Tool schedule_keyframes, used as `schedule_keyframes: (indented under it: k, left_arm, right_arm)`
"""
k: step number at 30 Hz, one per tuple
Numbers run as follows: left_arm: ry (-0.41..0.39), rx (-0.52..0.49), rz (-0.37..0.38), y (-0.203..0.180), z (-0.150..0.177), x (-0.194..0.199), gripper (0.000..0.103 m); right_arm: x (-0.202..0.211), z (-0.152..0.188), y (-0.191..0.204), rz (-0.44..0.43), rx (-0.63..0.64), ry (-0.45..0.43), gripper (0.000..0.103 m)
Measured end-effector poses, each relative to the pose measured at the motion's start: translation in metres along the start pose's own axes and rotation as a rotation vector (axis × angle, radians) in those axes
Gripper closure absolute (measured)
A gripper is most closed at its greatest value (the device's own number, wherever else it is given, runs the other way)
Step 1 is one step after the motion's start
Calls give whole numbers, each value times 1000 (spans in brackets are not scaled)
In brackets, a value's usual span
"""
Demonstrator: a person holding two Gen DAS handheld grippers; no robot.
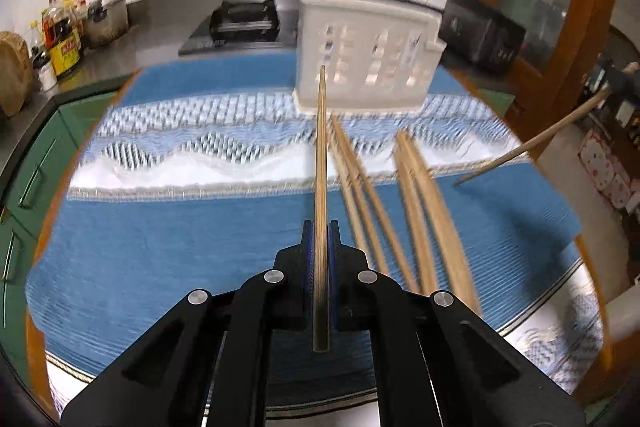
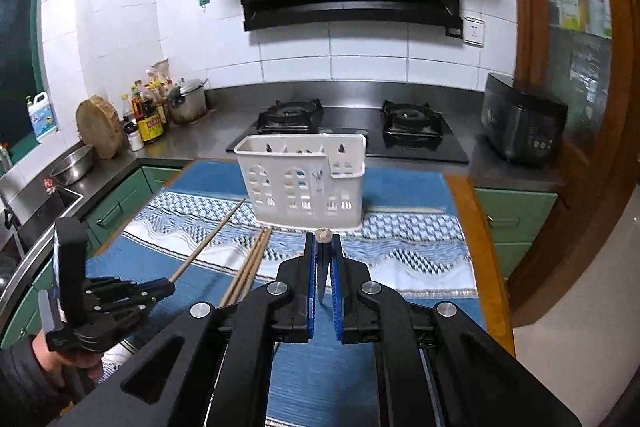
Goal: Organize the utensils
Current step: 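Lift both held chopsticks into the white holder and open both tools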
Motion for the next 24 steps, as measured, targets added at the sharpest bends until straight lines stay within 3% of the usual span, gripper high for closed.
schedule_keyframes:
  k: [8,13,24]
  left_arm:
    - [-65,-74,41,-16,-49,31,98]
    - [-51,-114,56,-18,-79,38,98]
    - [157,-295,7,-13,-133,32,98]
  right_arm:
    - [-1,-45,-3,-43,35,-43,96]
    - [0,-81,-9,-34,49,-103,96]
    - [-8,-150,-11,-16,80,-185,96]
Point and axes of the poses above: each gripper's, at about its wrist camera, not at the fingertips, and x roughly against the way its jaws point, y to its left, z to its underside, the point moved 7 cm from there along -x, roughly the way its jaws point, and after that the axes turned 15 degrees about z, right-handed, at the moved point
